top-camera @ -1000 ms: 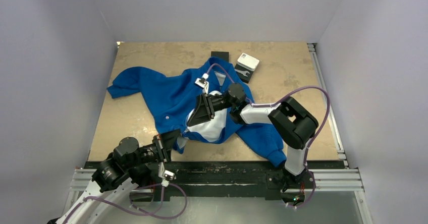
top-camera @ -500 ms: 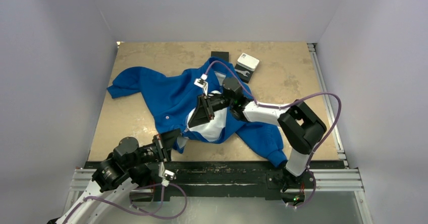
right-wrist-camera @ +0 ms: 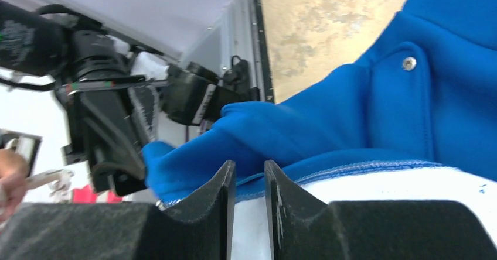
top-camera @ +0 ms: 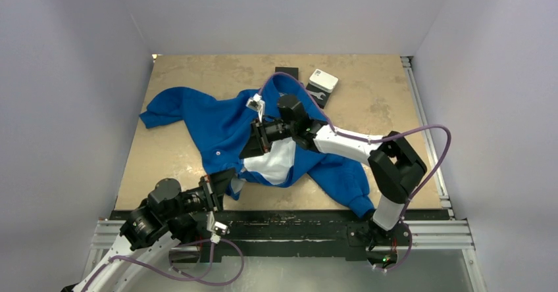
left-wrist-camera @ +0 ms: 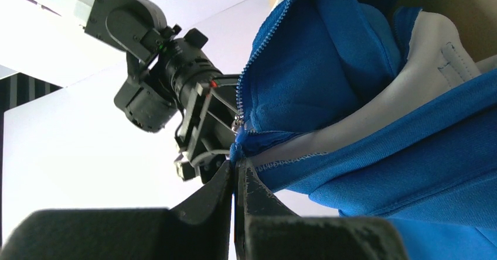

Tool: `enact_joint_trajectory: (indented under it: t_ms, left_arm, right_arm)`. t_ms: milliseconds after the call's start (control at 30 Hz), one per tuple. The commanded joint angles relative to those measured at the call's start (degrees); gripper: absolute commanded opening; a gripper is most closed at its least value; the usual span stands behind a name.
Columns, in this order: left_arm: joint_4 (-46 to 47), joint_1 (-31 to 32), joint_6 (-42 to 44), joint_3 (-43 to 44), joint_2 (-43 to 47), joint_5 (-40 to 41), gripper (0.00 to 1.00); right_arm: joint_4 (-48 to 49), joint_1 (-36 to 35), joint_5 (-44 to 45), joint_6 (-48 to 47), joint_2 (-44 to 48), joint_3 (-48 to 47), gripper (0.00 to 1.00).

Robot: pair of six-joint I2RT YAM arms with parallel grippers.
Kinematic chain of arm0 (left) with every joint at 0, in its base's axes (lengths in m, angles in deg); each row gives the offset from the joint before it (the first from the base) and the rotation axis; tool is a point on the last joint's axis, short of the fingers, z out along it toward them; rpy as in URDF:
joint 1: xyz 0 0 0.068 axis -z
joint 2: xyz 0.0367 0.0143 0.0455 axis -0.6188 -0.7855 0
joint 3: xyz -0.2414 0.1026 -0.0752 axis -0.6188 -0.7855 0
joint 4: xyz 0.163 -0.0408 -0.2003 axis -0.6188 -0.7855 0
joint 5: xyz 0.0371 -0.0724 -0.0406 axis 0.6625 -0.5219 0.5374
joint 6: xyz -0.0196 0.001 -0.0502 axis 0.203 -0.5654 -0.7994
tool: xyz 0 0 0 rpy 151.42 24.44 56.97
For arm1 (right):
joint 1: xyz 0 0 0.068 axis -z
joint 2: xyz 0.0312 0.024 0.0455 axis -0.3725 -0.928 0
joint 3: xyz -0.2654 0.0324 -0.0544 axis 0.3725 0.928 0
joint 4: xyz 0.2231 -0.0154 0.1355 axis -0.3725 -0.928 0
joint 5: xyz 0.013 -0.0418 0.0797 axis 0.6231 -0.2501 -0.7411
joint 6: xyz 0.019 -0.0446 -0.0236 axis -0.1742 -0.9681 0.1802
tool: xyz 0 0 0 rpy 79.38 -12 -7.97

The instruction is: Zip up the jacket

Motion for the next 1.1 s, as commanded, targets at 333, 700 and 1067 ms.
enact_joint_trajectory:
  t_ms: [333,700,1067]
  left_arm:
    - [1.90,0.14,1.38,2.33,-0.51,-1.56,0.00]
    - [2.22,0.16,1.50,2.16,-1.18,-1.62,0.00]
    - [-0.99,0.17,0.25,1.10,-3.44,-0.87,0.07]
  right_arm:
    - [-11.70,-2.41,1.03,-10.83,2.51,-0.03,0.45]
    - [0.01,-2.41,-2.49,-3.63,3.18,2.01,0.44]
    - [7.66,-0.80,-3.07,3.80,5.39,7.10,0.29]
